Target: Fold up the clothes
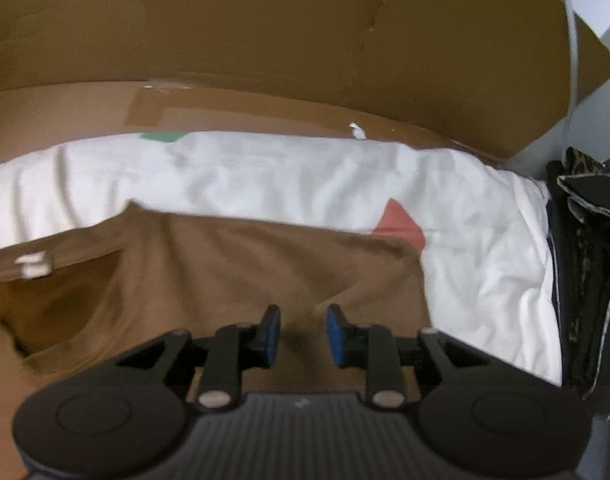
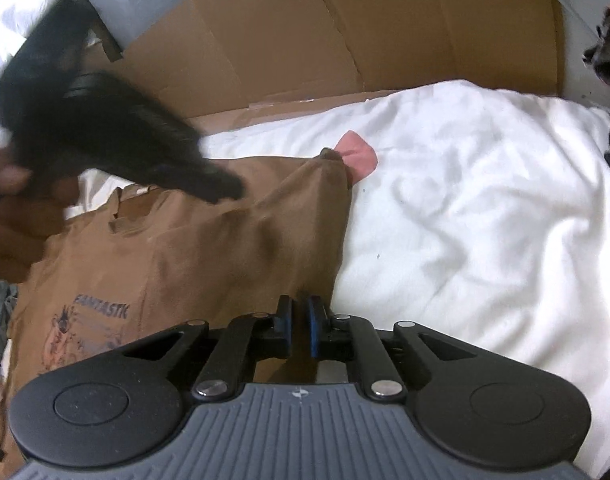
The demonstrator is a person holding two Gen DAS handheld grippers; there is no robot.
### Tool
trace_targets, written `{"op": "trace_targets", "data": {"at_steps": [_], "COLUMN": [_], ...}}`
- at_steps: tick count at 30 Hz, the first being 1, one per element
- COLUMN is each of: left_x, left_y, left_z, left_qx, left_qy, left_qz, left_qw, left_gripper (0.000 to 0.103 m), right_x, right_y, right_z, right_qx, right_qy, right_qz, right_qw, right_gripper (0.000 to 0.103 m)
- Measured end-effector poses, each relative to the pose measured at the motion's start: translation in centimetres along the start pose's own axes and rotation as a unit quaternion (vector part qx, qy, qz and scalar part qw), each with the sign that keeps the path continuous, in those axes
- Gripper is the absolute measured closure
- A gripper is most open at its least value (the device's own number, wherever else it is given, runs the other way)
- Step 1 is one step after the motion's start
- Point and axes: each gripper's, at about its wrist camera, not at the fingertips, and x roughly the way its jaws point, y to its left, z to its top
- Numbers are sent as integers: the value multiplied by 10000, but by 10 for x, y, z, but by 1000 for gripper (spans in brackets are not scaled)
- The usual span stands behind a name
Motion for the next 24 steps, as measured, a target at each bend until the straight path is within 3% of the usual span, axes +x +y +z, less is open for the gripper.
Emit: {"op": "trace_targets", "data": {"at_steps": [8,18,24], "left_x": [-15,-5,-12], "left_y": [34,54,64], "left_z": [-35,-52,-60], "left_qx": [-133,-335,-439], "left_qy": [73,-41,-73], "left_qz": [35,12,52], "left_qw": [9999,9994,9990], "left_gripper": [74,73,69], "right_x": [15,29,31], "right_y": [4,6,-1], "right_z": [18,62,48], "right_qx": [-164,-333,-104], "right_qy": [59,72,259], "right_qz": [-160,-472,-609], "right_qw": [9997,9983,9978], "right_gripper": [95,94,95]}}
